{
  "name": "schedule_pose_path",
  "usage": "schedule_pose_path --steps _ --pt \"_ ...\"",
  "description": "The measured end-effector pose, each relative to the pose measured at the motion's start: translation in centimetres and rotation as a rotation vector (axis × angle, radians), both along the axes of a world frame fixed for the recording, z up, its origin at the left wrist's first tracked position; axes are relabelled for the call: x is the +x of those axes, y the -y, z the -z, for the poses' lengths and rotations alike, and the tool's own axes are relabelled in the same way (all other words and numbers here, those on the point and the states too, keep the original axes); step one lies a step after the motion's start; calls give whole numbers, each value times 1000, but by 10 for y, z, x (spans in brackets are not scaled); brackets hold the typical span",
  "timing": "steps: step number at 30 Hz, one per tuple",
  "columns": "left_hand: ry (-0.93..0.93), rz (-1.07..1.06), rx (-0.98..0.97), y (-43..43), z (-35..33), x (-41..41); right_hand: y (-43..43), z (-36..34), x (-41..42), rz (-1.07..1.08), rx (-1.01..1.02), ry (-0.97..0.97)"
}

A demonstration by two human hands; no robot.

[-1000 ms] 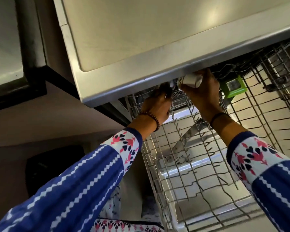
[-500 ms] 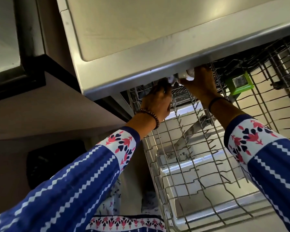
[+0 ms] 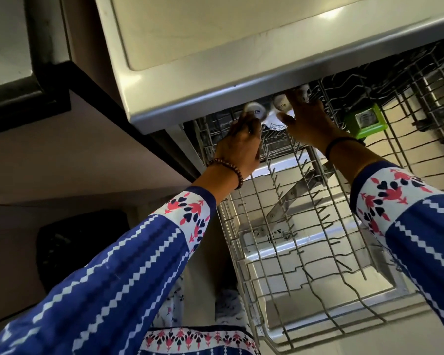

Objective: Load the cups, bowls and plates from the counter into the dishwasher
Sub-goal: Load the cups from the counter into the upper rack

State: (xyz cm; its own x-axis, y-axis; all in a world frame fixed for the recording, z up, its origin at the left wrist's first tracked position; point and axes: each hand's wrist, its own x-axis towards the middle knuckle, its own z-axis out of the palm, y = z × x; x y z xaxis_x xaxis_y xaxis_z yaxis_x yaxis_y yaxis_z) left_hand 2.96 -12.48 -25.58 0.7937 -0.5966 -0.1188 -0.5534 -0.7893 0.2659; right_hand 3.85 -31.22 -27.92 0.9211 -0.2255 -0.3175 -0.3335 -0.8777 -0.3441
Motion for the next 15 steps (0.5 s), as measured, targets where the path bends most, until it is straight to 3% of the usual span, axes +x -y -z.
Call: schedule_pose_path --steps 4,10,15 --pt "-3 20 0 0 -2 0 -9 2 -15 10 75 53" --pt "-96 36 62 2 -22 0 -31 -19 -45 -14 31 148" --pt "-124 45 16 -9 -63 -16 -64 -64 -77 41 124 87"
